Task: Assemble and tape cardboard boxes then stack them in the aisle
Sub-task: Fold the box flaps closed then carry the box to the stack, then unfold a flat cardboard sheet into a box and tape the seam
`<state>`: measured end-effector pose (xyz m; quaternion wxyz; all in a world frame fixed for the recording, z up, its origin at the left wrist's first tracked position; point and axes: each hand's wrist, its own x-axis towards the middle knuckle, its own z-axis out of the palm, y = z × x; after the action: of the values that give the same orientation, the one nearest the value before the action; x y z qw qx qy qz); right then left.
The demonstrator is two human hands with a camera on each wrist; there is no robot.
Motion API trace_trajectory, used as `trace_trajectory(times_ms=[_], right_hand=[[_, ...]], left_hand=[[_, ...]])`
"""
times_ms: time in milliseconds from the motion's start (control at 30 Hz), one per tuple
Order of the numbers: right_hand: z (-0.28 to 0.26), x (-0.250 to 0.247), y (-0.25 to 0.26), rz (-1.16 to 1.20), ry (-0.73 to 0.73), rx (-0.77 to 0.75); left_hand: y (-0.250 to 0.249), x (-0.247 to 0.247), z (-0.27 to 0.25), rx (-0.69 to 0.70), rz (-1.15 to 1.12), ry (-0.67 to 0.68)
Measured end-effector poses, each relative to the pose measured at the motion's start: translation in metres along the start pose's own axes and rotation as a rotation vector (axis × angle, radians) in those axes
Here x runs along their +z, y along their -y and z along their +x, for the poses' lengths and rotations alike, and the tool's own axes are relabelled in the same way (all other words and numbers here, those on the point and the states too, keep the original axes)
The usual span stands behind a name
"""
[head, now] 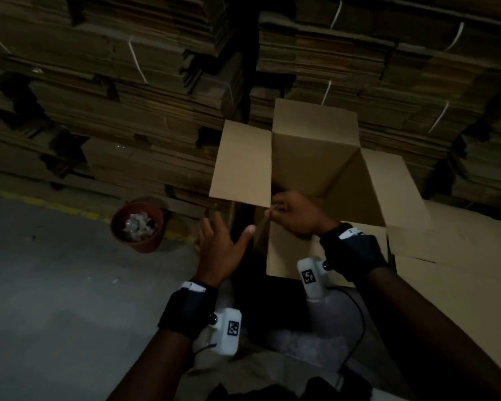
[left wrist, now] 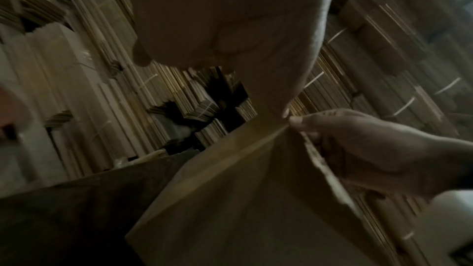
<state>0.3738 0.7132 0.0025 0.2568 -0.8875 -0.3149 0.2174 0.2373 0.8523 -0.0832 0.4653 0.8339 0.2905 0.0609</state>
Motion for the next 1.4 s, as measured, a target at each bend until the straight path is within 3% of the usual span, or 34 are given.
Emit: trace_trajectory(times_ms=[133, 233, 333, 467, 733, 900, 967, 1033, 1100, 1233, 1333, 1400], right_hand=[[-0.02, -0.027, 0.005, 0.101, -0.031, -0.057], [-0.045, -0.056, 0.017, 0.179, -0.093, -0.084], [-0.069, -0.084, 0.019, 0.24, -0.162, -0.071], [-0.09, -0.113, -0.004, 0.303, -0.259, -0.033], [-0.109, -0.133, -0.08, 0.489, -0.311, 0.101], [-0.111, -0.129, -0.113, 0.445, -0.402, 0.237], [-0.109, -0.129, -0.127, 0.192, -0.455, 0.247], [-0.108, -0.126, -0.14, -0.179, -0.428, 0.385], [-0.108, -0.113, -0.146, -0.356, -0.394, 0.528], [-0.112, -0.061, -0.128, -0.364, -0.43, 0.478], [-0.125, -0.022, -0.114, -0.207, -0.386, 0.497], [-0.14, -0.001, -0.104, -0.02, -0.449, 0.468]], left_hand=[[-0.022, 0.015, 0.019, 0.083, -0.108, 0.164], [-0.04, 0.027, 0.031, 0.23, -0.086, 0.193], [-0.055, 0.021, 0.034, 0.287, -0.039, 0.207], [-0.048, 0.002, 0.037, 0.322, 0.104, 0.294], [-0.031, -0.035, 0.073, 0.245, 0.294, 0.294], [-0.038, -0.027, 0.075, 0.292, 0.27, 0.309], [-0.042, -0.017, 0.07, 0.315, 0.253, 0.287], [-0.046, -0.007, 0.064, 0.328, 0.222, 0.251], [-0.051, 0.0, 0.059, 0.306, 0.16, 0.214], [-0.057, 0.006, 0.055, 0.246, 0.095, 0.191], [-0.052, 0.009, 0.058, 0.183, 0.0, 0.199], [-0.046, 0.005, 0.058, 0.099, -0.181, 0.234]])
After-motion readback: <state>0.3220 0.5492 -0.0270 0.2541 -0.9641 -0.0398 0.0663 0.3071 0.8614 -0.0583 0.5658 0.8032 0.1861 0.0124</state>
